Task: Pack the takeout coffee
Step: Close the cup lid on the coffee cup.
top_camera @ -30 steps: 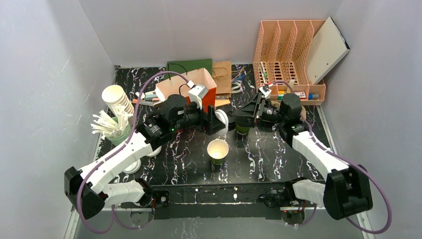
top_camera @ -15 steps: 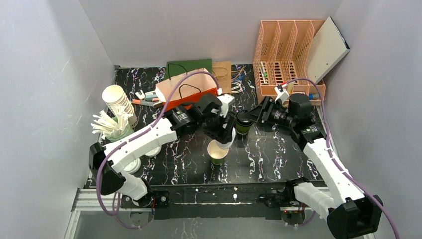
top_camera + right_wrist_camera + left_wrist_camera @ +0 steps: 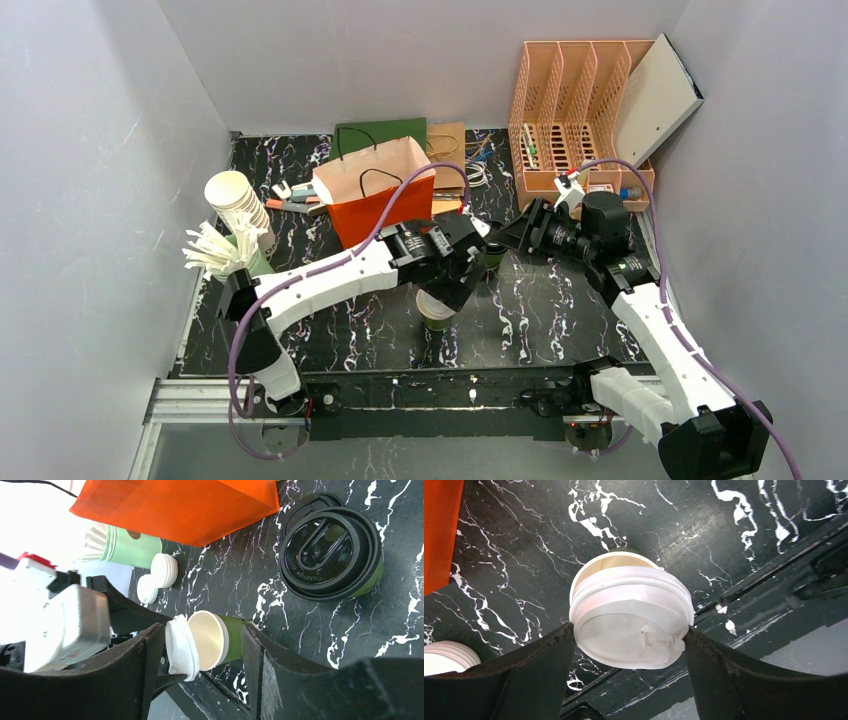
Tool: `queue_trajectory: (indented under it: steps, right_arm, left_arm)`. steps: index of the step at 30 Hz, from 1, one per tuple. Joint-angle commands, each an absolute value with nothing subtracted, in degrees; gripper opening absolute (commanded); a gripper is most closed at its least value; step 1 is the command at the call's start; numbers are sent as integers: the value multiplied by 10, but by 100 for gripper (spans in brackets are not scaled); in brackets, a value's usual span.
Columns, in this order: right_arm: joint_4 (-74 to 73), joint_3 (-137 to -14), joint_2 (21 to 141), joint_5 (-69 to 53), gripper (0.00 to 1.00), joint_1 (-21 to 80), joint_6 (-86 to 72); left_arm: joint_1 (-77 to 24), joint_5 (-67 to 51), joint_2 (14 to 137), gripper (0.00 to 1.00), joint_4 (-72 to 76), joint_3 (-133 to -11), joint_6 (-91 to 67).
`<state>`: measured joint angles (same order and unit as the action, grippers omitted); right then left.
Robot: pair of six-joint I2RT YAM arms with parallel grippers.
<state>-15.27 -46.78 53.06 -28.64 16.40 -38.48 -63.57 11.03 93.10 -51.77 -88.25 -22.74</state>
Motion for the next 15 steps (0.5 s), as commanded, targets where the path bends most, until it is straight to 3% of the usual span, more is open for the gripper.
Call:
queue_trajectory:
  steps: [1,15]
  right_arm:
    - [-148,-464,517,-287,67,162,-371]
    - [-148,-461,516,-291,67,162,-367]
  left_arm:
    - [-638,141,945,74,-551,-902,-234]
    - [-638,133,996,80,-574,-936,-222]
